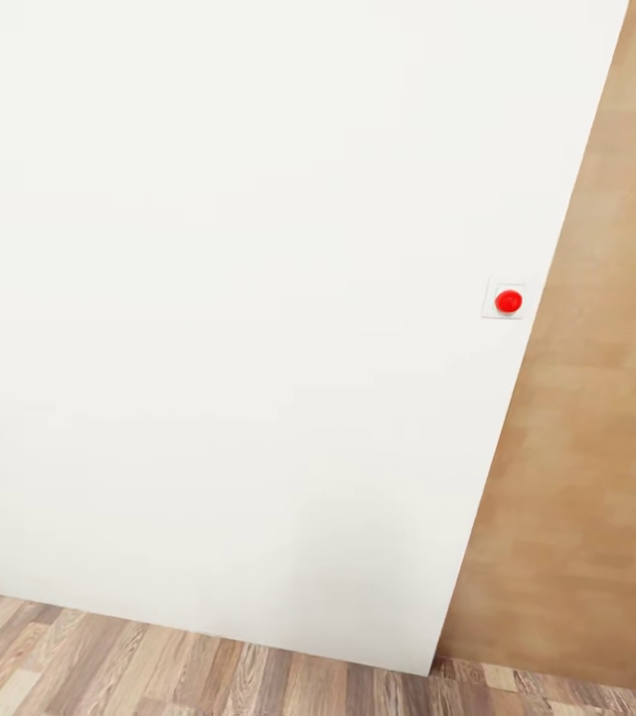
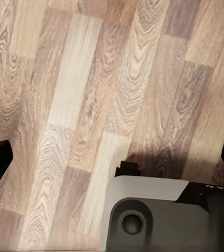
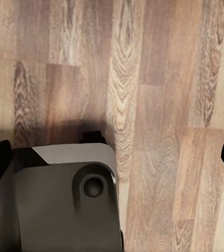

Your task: Put all the toys in the child's room - the three board games (two on the bed and one on the table), the two jigsaw puzzles on the table, and the tennis ball on the table - inside the toy box on the table in the child's room.

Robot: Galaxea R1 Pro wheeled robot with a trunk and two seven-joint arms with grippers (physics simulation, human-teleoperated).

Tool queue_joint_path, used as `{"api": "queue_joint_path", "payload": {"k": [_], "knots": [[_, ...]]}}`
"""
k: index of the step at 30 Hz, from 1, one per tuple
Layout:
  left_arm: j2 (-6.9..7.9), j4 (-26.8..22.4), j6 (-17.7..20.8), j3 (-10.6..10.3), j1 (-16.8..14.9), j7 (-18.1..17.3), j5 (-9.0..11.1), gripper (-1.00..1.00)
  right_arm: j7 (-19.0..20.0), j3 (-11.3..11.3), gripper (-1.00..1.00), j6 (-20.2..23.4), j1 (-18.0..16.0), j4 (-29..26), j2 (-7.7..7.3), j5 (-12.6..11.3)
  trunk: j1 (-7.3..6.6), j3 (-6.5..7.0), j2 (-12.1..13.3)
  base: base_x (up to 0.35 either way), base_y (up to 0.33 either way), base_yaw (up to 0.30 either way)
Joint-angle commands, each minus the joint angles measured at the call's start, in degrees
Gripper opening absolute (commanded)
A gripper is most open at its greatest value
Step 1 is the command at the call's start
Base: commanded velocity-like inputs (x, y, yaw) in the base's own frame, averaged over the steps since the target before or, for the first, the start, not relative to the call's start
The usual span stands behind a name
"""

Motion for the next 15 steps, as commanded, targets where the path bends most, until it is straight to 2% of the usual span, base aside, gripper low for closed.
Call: {"api": "queue_joint_path", "payload": {"k": [1,10,15], "knots": [[-0.04,0.1,-0.1,0.4,-0.1,0.0,0.0,1.0,-0.2,0.0,1.0,0.1,0.0,0.0,0.07,-0.1,0.03,-0.15,-0.1,0.0,0.0,0.281],[-0.15,0.1,-0.2,0.4,-0.1,0.1,0.0,1.0,-0.2,-0.1,1.0,-0.9,0.0,0.1,-0.2,-0.1,0.03,-0.4,-0.1,-0.01,0.0,0.283],[-0.16,0.1,-0.2,0.4,-0.1,0.1,0.0,1.0,-0.2,-0.1,1.0,-1.3,0.0,0.1,-0.09,-0.1,0.03,-0.56,-0.1,-0.141,-0.001,0.283]]}}
